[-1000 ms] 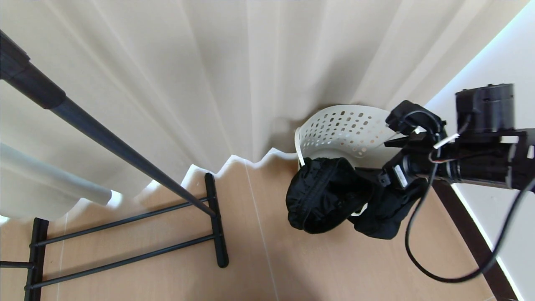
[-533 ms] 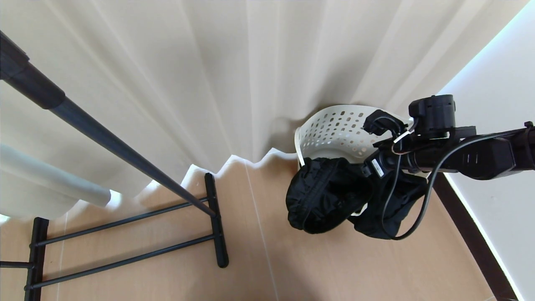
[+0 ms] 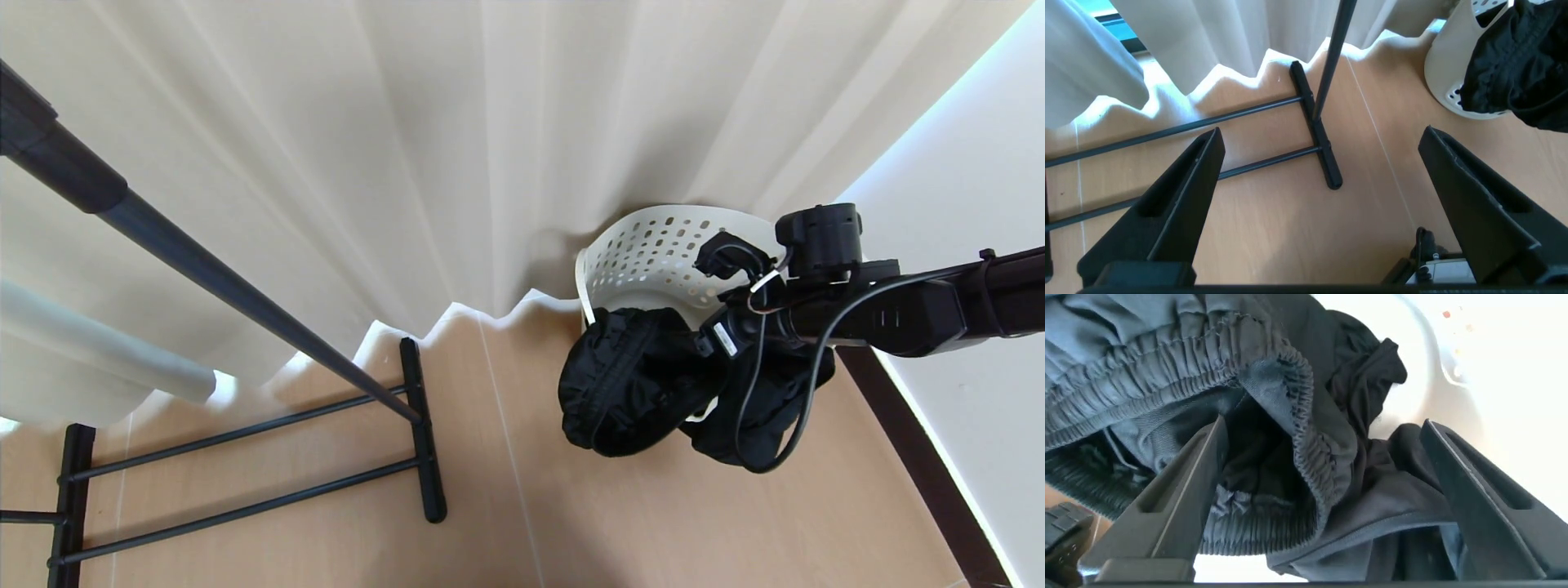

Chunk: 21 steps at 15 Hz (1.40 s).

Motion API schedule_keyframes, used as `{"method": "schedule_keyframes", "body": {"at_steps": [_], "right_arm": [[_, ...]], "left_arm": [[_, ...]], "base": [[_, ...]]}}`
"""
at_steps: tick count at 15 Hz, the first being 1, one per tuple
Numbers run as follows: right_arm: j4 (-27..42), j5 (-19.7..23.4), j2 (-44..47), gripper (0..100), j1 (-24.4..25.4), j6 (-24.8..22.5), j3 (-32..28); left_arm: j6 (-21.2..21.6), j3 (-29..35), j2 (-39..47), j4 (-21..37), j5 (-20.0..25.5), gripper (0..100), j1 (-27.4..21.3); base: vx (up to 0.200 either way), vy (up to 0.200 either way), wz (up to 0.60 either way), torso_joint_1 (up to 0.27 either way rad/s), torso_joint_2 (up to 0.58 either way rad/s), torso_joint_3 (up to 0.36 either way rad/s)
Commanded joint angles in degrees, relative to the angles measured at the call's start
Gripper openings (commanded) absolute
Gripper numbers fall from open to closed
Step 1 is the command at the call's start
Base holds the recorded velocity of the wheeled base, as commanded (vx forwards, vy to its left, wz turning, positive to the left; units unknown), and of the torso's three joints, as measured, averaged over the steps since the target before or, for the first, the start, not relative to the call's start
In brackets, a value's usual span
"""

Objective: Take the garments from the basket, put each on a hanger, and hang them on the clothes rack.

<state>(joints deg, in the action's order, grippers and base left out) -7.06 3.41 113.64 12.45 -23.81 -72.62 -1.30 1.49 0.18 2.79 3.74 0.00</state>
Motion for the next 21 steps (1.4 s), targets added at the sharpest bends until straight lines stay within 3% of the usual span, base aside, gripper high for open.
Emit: {"method": "schedule_keyframes", "body": {"at_steps": [1, 14, 15, 21], "right_arm": [[-0.06, 0.01, 1.58, 100, -0.05, -0.01, -1.03], [-4.89, 0.28, 7.56, 100, -0.32, 1.31, -4.11], [-5.6, 0.28, 7.74, 0, -0.32, 1.48, -4.11], [-5.77, 0.37, 6.59, 0, -0.23, 2.19, -3.49]], "left_arm": [[-0.01, 0.01, -0.01, 0.02, -0.05, 100, 0.0], [-0.01, 0.01, -0.01, 0.02, -0.05, 100, 0.0], [-0.01, 0.01, -0.01, 0.02, -0.05, 100, 0.0], [-0.01, 0.01, -0.01, 0.02, 0.04, 100, 0.0]], "base": [[0.0, 0.0, 0.0, 0.0, 0.0, 0.0], [0.0, 0.0, 0.0, 0.0, 0.0, 0.0], [0.0, 0.0, 0.0, 0.0, 0.0, 0.0], [0.0, 0.0, 0.0, 0.0, 0.0, 0.0]]}}
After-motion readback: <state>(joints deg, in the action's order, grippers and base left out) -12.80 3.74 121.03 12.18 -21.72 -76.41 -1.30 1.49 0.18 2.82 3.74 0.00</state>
